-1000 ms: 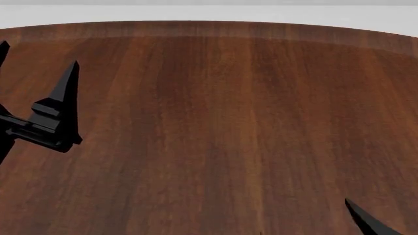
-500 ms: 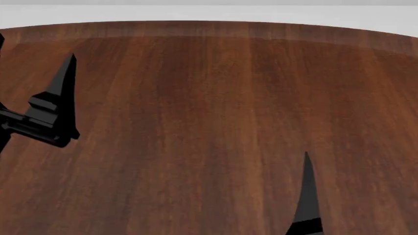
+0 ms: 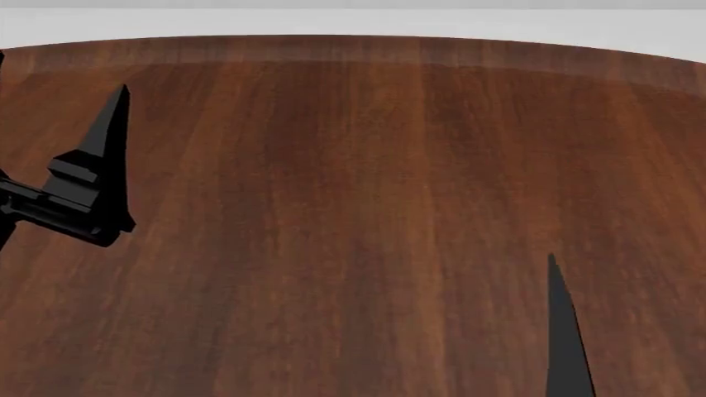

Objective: Put the white mug on the plate.

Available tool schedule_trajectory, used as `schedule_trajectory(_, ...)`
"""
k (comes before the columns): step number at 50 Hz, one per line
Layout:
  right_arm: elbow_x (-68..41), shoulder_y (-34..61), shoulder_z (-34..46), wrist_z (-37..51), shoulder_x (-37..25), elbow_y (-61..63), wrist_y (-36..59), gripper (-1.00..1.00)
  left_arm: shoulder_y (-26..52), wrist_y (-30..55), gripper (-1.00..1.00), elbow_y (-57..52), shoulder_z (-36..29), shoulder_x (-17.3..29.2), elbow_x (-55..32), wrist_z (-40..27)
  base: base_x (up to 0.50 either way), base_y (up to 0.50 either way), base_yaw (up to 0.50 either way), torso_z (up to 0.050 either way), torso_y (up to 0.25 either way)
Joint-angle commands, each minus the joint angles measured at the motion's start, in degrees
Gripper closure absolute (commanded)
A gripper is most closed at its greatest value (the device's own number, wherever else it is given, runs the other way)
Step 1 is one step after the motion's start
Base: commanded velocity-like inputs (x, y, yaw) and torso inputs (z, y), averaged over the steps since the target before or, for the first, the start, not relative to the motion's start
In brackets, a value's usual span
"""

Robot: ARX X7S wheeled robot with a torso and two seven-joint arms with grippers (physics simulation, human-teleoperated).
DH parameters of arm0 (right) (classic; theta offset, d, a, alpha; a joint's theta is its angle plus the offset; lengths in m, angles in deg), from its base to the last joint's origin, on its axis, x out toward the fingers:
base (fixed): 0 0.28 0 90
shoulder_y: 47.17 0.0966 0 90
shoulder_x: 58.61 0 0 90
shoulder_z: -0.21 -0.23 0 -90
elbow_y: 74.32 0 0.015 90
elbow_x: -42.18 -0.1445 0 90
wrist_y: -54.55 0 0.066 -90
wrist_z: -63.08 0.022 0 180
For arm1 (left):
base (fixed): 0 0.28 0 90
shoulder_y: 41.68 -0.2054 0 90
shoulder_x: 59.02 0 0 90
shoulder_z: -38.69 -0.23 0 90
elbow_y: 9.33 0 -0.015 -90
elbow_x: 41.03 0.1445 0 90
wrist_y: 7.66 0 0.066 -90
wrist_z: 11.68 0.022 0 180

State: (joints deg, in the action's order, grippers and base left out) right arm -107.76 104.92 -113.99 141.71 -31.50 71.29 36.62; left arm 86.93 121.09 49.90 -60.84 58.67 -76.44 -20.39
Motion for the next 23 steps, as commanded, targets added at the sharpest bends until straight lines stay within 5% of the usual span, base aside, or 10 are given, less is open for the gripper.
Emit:
schedule_trajectory(1,0.5,8.5,3.9,-3.4,-3.2,-2.0,0.2,-1.0,0.7,1.3,-1.0,-1.6,-0.1,0.4,-0.8,-0.7,0.0,0.0,0.0,0.0,0.0)
schedule_trajectory(23,5.6,21.9,14.7,-9.0,-6.1,-5.1,-0.3,-1.0,1.4,3.8,-1.0,-6.2,-0.5,1.3,-2.7,-1.9,0.0,0.0,0.0,0.0,0.0)
